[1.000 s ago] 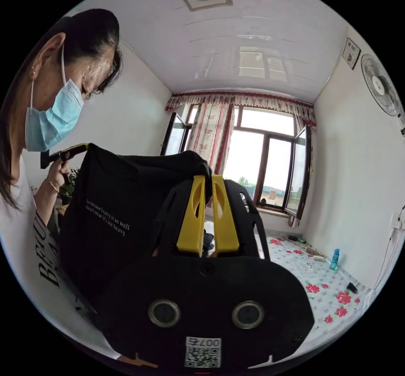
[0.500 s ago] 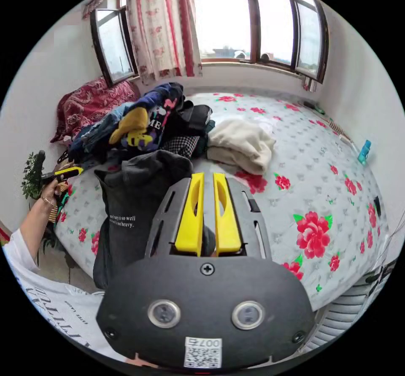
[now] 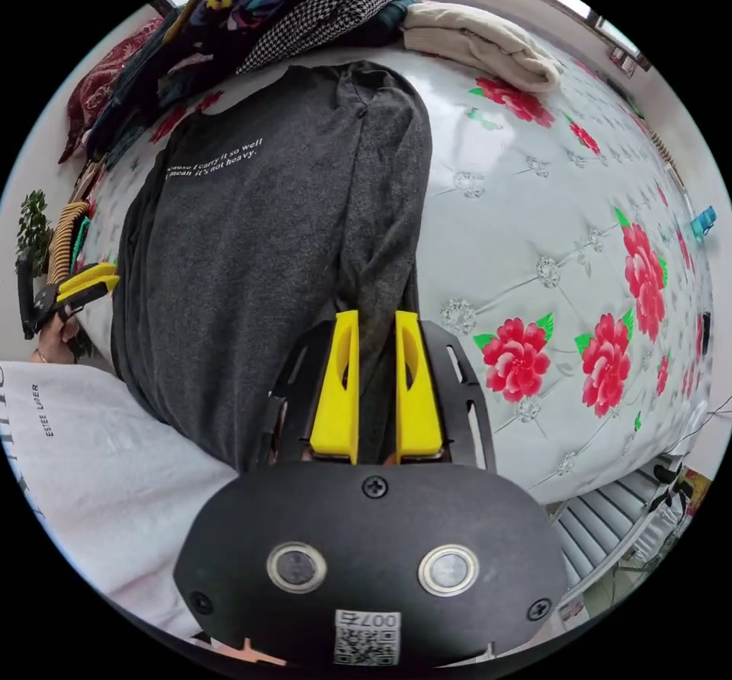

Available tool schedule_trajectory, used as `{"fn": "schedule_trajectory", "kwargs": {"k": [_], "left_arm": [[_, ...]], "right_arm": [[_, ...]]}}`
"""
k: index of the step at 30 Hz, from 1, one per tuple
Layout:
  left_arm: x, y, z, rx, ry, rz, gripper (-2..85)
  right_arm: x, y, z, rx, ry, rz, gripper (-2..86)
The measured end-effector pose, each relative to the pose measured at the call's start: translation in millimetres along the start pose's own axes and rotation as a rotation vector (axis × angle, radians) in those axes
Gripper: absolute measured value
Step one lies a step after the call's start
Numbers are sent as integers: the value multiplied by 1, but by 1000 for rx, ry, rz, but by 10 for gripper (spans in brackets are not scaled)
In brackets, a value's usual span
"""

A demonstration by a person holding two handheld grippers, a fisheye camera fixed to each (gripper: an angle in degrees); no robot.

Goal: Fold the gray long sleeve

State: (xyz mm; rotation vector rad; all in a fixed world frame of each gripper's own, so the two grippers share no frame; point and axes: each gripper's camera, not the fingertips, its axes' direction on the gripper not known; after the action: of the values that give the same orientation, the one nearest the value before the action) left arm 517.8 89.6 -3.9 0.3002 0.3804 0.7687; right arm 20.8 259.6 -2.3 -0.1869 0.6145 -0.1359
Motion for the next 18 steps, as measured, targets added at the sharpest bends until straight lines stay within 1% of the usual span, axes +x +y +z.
{"fn": "schedule_trajectory", "kwargs": {"k": [1,3,4,5,7,9,11,13,14,16,17,18], "left_arm": [[1,-11,17,-60,-39,28,36],[-10,-21,11,-32,-2,44,12],[-25,-26,6,-56,49,24,4],[-33,-26,1,-52,71,15,2],[-74,-21,-25,-29,189,-32,-4],[-108,-14,-43,-22,239,-89,-6],[-142,-5,-59,3,206,-162,-7],[-201,8,-70,63,215,-332,-7],[-220,13,-71,84,215,-404,-8],[-285,40,-80,169,154,-695,-9],[-296,46,-84,188,117,-745,-8],[-313,56,-95,203,39,-822,-8]], "right_arm": [[9,-9,-7,-1,-28,19,25],[25,-22,-23,-7,-43,9,14],[35,-28,-41,28,-4,-8,10],[49,-32,-62,75,58,-7,8],[76,-41,-92,132,126,29,7],[110,-47,-119,203,202,113,8],[159,-48,-140,292,302,335,16],[187,-44,-139,294,276,480,23],[196,-40,-132,278,201,510,28],[190,-31,-119,267,122,477,35],[178,-21,-110,258,100,429,38],[171,-15,-105,254,86,404,40]]}}
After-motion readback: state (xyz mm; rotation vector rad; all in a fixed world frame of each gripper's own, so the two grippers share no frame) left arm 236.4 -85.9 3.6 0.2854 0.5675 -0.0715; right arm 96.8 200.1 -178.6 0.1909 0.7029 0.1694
